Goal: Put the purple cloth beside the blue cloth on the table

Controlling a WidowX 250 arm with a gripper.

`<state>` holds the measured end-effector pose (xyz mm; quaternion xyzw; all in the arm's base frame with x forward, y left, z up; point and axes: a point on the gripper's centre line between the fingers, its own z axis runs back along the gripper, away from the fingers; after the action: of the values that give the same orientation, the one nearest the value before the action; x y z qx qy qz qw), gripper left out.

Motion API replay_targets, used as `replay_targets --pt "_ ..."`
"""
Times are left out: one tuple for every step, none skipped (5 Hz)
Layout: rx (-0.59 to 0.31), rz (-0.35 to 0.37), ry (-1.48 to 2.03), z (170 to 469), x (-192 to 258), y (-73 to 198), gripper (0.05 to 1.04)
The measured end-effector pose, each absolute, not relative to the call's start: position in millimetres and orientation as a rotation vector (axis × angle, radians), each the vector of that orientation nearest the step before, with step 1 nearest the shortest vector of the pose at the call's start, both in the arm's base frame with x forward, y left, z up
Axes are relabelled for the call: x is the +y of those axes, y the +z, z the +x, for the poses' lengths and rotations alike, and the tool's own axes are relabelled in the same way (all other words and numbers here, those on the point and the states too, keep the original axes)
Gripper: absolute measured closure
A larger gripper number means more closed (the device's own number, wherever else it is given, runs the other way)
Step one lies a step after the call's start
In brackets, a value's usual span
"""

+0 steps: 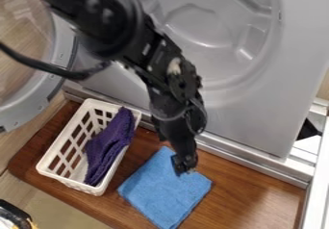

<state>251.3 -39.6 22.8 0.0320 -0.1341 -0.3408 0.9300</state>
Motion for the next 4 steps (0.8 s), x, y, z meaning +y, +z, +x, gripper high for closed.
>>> replay_targets --pt "-0.3 0.131 -0.586 251.1 -11.0 39.8 0.084" --pt "-0.294 0.171 -0.448 248.6 30.1 42.9 0.084" --pt "-0.265 0.155 -0.378 244.9 52.8 30.7 0.084" --pt "-0.228 0.138 -0.367 246.0 53.2 13.9 0.083"
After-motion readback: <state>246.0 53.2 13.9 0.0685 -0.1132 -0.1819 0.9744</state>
